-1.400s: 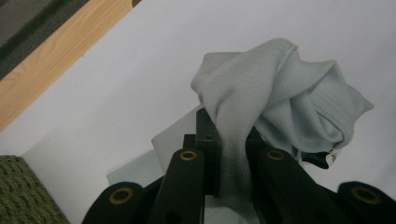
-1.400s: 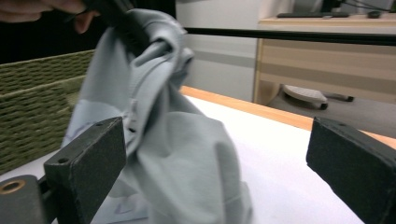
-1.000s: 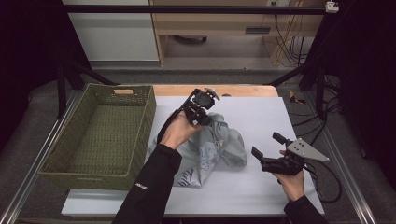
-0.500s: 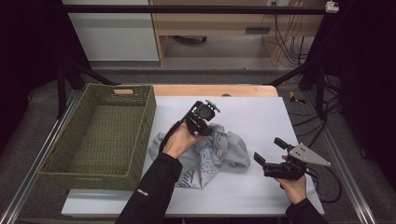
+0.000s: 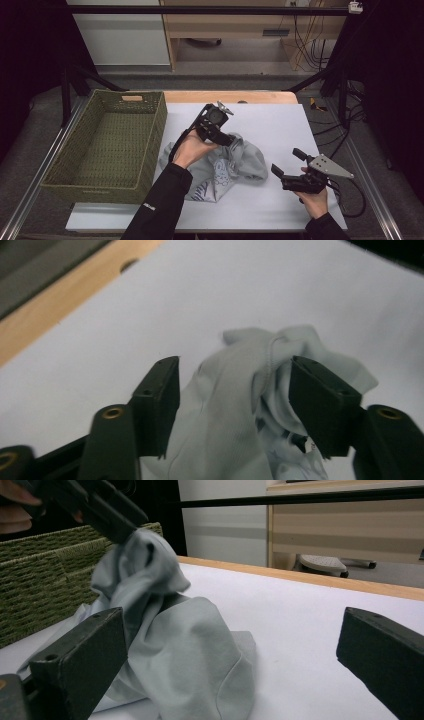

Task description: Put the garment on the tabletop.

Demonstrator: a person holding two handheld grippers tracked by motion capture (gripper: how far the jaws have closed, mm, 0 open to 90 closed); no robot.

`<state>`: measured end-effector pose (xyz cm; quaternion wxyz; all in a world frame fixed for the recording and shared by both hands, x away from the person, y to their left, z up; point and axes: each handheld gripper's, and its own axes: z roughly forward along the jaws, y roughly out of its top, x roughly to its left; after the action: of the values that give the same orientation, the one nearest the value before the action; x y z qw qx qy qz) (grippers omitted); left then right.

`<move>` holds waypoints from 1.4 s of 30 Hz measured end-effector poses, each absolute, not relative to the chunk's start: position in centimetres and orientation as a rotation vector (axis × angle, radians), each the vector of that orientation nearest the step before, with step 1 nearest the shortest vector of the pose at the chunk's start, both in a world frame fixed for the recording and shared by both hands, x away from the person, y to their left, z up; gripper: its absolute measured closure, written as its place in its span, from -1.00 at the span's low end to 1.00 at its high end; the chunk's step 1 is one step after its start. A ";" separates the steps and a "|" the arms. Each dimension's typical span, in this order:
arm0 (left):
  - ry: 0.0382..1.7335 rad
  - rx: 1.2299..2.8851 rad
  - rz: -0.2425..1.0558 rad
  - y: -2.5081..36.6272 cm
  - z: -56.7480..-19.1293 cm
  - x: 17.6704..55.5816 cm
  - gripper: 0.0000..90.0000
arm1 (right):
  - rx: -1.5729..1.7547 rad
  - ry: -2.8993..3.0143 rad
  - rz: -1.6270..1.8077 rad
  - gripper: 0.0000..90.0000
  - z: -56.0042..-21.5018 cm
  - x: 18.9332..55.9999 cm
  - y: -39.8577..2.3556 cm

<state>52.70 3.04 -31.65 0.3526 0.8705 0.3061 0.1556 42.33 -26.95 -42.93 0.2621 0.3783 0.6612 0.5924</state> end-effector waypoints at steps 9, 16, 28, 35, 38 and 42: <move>0.794 2.066 0.394 5.6 -30.8 50.7 -0.63 | 1.037 1.785 1.601 -0.99 -42.9 42.3 -26.9; 0.728 1.908 0.424 7.9 -31.8 48.4 -0.72 | 1.046 1.777 1.613 -0.99 -42.9 42.4 -26.9; 0.733 1.706 0.494 10.7 -35.9 45.7 -0.82 | 1.045 1.782 1.605 -0.99 -42.9 42.4 -26.9; 0.728 1.643 0.518 12.0 -38.2 44.0 -0.83 | 1.040 1.786 1.603 -0.99 -42.8 42.3 -27.0; 0.730 1.647 0.533 12.6 -39.1 43.3 -0.85 | 1.037 1.787 1.603 -0.99 -42.9 42.3 -27.1; 0.746 1.631 0.536 13.4 -39.9 42.8 -0.85 | 1.035 1.787 1.604 -0.99 -43.0 42.3 -27.1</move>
<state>42.85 13.40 -39.87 0.5932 0.7015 0.3208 0.2305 42.31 -27.10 -42.97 0.2602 0.3823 0.6598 0.5923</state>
